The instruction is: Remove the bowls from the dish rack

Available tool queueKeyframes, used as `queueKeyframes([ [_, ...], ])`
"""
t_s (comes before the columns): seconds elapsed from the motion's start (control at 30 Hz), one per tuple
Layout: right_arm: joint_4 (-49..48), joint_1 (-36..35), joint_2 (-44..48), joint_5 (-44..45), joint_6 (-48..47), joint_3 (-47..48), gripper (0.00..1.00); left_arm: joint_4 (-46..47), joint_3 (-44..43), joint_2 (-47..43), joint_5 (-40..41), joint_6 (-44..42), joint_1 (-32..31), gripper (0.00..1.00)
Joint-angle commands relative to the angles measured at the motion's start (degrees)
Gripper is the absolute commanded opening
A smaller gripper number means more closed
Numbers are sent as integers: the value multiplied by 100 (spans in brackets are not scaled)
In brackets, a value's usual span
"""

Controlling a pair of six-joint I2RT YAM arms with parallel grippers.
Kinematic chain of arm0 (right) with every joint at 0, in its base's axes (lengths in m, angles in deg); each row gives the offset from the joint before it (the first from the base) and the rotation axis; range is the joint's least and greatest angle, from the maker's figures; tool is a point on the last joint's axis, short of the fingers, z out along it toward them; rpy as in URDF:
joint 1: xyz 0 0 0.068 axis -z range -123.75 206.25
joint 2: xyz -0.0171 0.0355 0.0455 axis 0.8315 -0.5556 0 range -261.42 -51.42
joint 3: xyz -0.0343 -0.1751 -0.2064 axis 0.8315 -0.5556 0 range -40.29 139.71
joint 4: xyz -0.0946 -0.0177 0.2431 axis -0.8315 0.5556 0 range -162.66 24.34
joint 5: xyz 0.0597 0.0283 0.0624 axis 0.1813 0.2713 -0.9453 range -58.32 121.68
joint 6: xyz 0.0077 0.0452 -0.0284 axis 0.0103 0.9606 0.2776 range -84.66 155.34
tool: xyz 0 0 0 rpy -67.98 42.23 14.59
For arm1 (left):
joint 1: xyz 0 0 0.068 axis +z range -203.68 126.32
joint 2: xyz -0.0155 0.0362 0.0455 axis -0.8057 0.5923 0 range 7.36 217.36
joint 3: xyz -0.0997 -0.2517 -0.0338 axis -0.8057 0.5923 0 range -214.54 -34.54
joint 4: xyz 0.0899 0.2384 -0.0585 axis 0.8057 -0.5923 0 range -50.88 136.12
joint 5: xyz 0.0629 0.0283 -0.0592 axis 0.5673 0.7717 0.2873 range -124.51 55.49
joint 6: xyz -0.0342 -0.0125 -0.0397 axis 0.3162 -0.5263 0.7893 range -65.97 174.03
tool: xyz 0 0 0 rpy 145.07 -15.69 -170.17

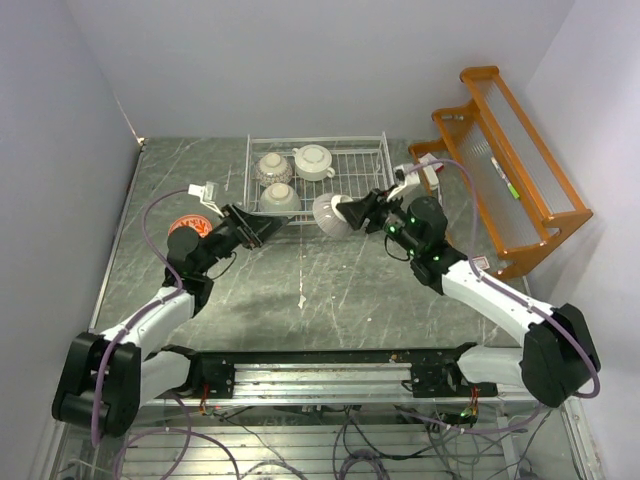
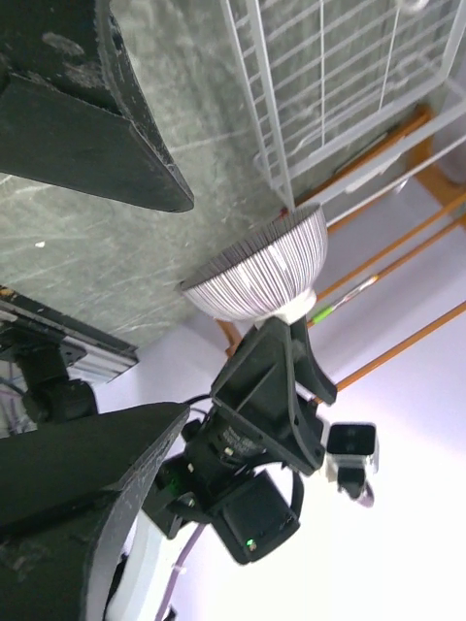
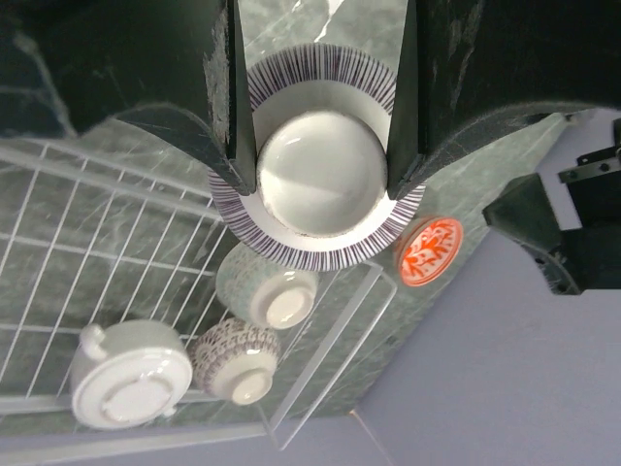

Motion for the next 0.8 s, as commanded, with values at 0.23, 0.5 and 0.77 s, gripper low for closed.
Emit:
queueKeyframes([
  [0.23, -2267, 99, 775, -354, 1599, -1275, 0, 907, 84, -61, 468, -157, -757, 91],
  [0.5, -4488, 295, 325, -798, 2977, -2060, 0, 949, 54, 47, 424, -214, -847, 92],
  [0.77, -6483, 691, -761, -1416, 3946, -2321, 0, 1250, 115, 238, 346, -149, -937, 92],
])
